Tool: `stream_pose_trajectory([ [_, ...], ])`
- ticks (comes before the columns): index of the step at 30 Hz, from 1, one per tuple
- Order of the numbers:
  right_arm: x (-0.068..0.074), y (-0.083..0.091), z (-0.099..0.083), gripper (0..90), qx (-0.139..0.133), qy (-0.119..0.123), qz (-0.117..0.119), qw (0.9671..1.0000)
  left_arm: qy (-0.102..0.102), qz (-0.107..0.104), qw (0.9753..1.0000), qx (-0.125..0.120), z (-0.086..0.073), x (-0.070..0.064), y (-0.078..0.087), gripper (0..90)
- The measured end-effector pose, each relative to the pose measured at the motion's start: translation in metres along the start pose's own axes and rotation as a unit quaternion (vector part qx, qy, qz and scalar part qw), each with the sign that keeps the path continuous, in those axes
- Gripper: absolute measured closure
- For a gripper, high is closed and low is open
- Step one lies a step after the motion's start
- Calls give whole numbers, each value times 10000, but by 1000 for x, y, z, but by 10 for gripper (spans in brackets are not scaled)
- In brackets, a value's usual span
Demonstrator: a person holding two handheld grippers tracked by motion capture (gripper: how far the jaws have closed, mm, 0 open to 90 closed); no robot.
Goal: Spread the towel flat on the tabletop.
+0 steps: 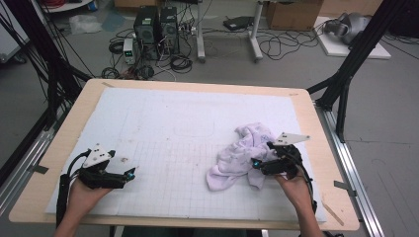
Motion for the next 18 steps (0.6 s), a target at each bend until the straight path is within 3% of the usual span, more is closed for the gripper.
stream_pose_trajectory([
  [2, 0, -10, -8, 174, 233, 17, 5, 9997, -25, -26, 10000, 40, -1, -1, -2, 54],
  [5, 1, -18, -15, 334, 295, -70, 93, 9995, -41, -45, 10000, 55, -1, -1, -3, 54],
  [7, 1, -20, -16, 447, 278, -367, 219, 9987, -48, -55, 9999, 69, -1, -2, -4, 54],
  [10, 3, -20, -14, 603, 307, -348, 300, 9985, -33, -62, 10000, 67, -1, -2, -5, 54],
  [13, 6, -19, -6, 654, 427, -357, 399, 9977, -14, -55, 10000, 44, 0, -2, -6, 54],
  [18, 21, -18, 34, 662, 48, -307, 682, 9972, -5, -39, 10000, 19, 2, 0, -5, 55],
])
Point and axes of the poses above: each handheld gripper's, and its own axes: y roughly backward along the jaws, z roughly out of its top, x roughly to its left, the point moved 6 cm from there along -y, roughly forward along the jaws, and after that the axes turned 14 degrees about -x, right-handed, at the moved point
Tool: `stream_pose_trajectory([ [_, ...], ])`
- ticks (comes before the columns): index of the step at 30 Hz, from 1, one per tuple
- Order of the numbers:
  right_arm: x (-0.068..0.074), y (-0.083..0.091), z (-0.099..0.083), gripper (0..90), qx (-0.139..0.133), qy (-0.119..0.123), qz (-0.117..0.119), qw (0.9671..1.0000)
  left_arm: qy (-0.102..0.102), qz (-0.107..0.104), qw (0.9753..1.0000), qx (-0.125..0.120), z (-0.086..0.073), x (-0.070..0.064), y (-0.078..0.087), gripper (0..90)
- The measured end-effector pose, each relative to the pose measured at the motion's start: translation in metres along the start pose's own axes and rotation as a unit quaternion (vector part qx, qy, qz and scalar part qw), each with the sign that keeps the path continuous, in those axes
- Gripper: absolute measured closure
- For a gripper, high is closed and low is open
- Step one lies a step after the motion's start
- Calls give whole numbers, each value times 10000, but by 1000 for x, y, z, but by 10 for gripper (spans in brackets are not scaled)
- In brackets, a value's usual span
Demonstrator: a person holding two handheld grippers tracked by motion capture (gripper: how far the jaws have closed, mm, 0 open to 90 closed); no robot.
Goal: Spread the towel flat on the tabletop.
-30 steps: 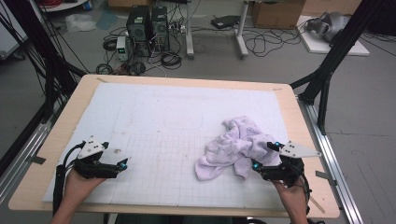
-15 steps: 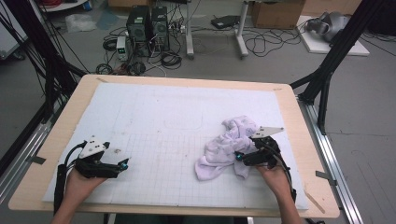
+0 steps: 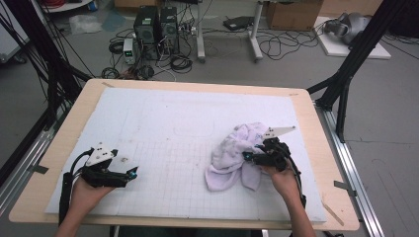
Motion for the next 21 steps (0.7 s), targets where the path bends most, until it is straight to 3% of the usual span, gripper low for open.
stream_pose_trajectory([
  [5, 34, -13, 38, 661, -195, 224, 510, 9983, 40, 41, 10000, -55, 1, 3, 2, 54],
  [11, 91, -35, 58, 655, -384, 408, 1277, 9902, 49, 38, 10000, -51, 1, 3, 3, 55],
  [14, 111, -48, 48, 646, -256, 369, 1534, 9872, 46, 38, 9999, -83, 2, 3, 4, 55],
  [17, 119, -63, 25, 598, 97, 345, 1616, 9862, 33, 19, 10000, -67, 2, 3, 4, 55],
  [19, 121, -68, 11, 502, 318, 433, 1662, 9846, 24, -7, 10000, -65, 2, 2, 4, 54],
  [21, 122, -67, 6, 381, 388, 339, 1680, 9844, -7, -28, 10000, -69, 3, 1, 4, 68],
])
Point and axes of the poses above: each handheld gripper's, and its own axes: y roughly backward along the jaws, z roughly out of its top, x roughly to its left, the point moved 6 cm from there along -y, roughly forward along the jaws, and after that the axes turned 14 degrees about -x, right-handed, at the moved point
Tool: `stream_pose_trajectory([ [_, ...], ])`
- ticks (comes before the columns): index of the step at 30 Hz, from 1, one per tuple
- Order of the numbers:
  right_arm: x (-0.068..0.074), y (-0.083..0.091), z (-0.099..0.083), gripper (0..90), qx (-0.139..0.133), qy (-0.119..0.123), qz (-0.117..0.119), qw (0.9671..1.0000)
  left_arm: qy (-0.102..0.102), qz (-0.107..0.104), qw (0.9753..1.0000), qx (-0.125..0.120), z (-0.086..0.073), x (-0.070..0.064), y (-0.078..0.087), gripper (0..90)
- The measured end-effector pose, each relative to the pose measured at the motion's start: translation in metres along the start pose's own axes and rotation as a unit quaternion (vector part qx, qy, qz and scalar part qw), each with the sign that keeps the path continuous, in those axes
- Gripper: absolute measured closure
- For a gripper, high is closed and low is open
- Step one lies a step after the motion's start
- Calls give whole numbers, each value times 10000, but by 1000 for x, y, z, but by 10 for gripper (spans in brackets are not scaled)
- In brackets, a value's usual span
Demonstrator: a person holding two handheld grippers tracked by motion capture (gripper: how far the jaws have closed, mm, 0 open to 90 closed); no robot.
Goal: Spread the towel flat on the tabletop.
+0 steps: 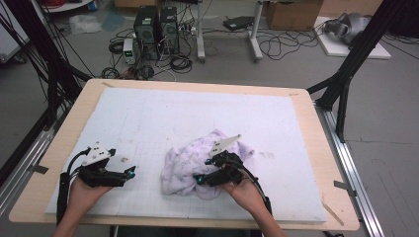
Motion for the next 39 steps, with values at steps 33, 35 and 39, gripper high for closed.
stream_pose_trajectory([
  [33, -6, 55, -30, 572, -373, 192, 229, 9989, -700, -1712, 9785, 912, 8, -90, -95, 807],
  [35, -11, 67, -14, 515, -815, 161, 144, 9964, -686, -1654, 9794, 932, 8, -86, -89, 816],
  [39, -30, 71, -5, 460, -854, 232, -439, 9951, -676, -1525, 9824, 840, 10, -73, -69, 823],
])
Point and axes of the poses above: each handheld gripper's, and its own axes: y roughly backward along the jaws, z roughly out of its top, x roughly to its left, the point moved 6 cm from there along -y, roughly forward along the jaws, and after that the axes turned 14 degrees about -x, right-handed, at the moved point
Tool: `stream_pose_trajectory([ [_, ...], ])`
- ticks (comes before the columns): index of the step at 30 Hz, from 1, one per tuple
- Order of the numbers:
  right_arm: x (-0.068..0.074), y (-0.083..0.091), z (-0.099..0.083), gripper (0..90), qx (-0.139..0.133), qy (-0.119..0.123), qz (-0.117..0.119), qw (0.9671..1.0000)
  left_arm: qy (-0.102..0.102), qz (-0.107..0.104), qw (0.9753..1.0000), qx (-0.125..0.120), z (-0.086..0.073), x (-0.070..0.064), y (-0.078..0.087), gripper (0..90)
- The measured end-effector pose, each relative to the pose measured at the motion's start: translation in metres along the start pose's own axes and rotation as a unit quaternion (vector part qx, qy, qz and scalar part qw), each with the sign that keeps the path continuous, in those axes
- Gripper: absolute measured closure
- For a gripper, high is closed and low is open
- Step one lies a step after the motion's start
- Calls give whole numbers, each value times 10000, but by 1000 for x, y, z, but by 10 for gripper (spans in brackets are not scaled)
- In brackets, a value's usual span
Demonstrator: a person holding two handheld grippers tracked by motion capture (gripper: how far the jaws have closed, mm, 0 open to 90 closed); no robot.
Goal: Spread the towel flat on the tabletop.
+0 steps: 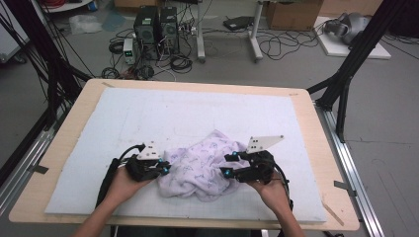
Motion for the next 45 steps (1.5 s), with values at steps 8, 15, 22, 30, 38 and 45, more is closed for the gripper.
stream_pose_trajectory([
  [8, 5, -31, -35, 622, 781, 116, 49, 9969, 24, 125, 9999, -66, -9, 6, 38, 824],
  [15, 25, -26, -43, 835, 911, 63, 645, 9937, 18, 18, 10000, -77, -16, -2, 51, 807],
  [22, 15, 0, -13, 655, 527, 105, 316, 9981, 232, 207, 9988, -381, 0, 13, 60, 456],
  [30, -54, -1, 19, 416, 416, -4, -595, 9974, 235, 147, 9993, -264, 22, 42, 29, 508],
  [38, -87, -18, 1, 408, 898, -114, -805, 9926, 406, 356, 9985, -10, 19, 64, 1, 359],
  [45, -90, -16, -10, 528, 1009, -243, -755, 9917, 510, 104, 9984, 199, 12, 64, -4, 420],
])
Point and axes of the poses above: each handheld gripper's, and its own axes: y roughly backward along the jaws, z roughly out of its top, x roughly to its left, the point moved 6 cm from there along -y, roughly forward along the jaws, and after that the axes turned 14 degrees about -x, right-handed, at the moved point
